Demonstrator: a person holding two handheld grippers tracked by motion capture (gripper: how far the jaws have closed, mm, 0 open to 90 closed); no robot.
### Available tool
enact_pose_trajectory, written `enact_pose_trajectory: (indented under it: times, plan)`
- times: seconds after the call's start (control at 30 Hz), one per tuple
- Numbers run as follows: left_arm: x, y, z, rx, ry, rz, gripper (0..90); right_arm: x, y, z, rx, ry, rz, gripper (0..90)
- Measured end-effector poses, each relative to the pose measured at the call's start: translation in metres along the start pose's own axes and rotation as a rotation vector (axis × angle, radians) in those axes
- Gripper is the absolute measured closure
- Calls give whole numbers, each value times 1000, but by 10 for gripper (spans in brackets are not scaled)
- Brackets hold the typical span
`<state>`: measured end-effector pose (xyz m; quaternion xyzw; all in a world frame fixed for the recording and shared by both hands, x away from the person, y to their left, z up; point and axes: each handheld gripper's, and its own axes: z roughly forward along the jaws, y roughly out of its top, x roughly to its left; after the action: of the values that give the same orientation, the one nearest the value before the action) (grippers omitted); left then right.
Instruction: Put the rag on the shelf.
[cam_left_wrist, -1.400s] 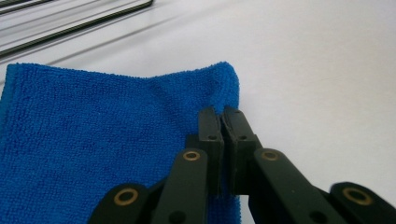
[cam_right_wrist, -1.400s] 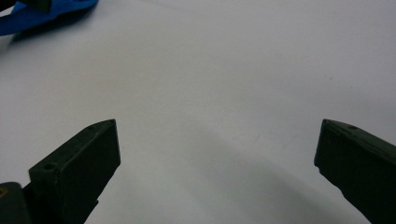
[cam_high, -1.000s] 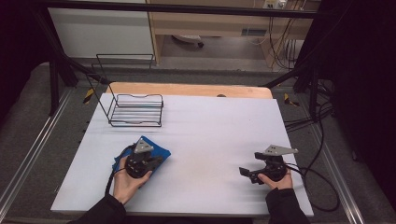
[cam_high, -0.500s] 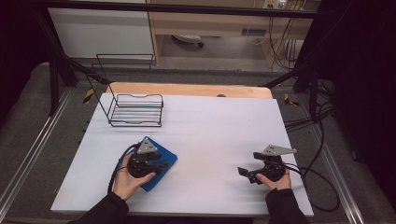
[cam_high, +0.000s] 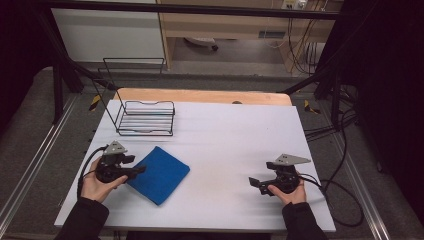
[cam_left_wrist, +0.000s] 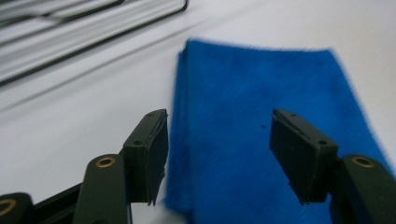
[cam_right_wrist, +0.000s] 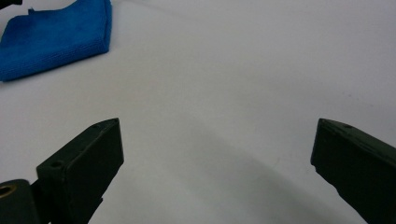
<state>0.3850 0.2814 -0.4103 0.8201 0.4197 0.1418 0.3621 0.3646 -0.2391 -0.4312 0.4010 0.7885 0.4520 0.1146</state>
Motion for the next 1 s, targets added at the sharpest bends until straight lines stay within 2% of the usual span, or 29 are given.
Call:
enact_pose_trajectory:
  times: [0.1,0.17,0.2,0.23,0.27,0.3,0.33,0.4,0.53,0.7,0.83,1.0]
  plan:
    - [10,-10,1,21,4,-20,403,8,7,6,2,-16,-6,40]
    - [15,-14,2,30,12,-29,459,18,16,15,-1,-28,-12,52]
    - [18,-15,4,35,12,-38,459,18,16,15,-1,-28,-12,52]
    - [20,-17,5,44,9,-45,516,25,22,22,2,-40,-12,63]
    - [21,-18,6,54,12,-45,516,25,22,22,2,-40,-12,63]
    - [22,-20,7,59,10,-45,577,34,28,31,16,-57,-29,72]
    - [23,-21,8,63,3,-46,577,34,28,31,16,-57,-29,72]
    - [23,-23,8,65,-3,-49,607,44,34,42,27,-60,-40,79]
    - [22,-24,10,85,-8,-40,639,66,47,65,39,-42,-51,103]
    - [21,-27,11,98,-29,-47,678,93,63,93,21,5,-59,198]
    - [19,-28,10,101,-49,-41,715,106,70,113,26,36,-51,286]
    - [16,-28,12,100,-37,-37,729,117,69,140,44,38,-18,393]
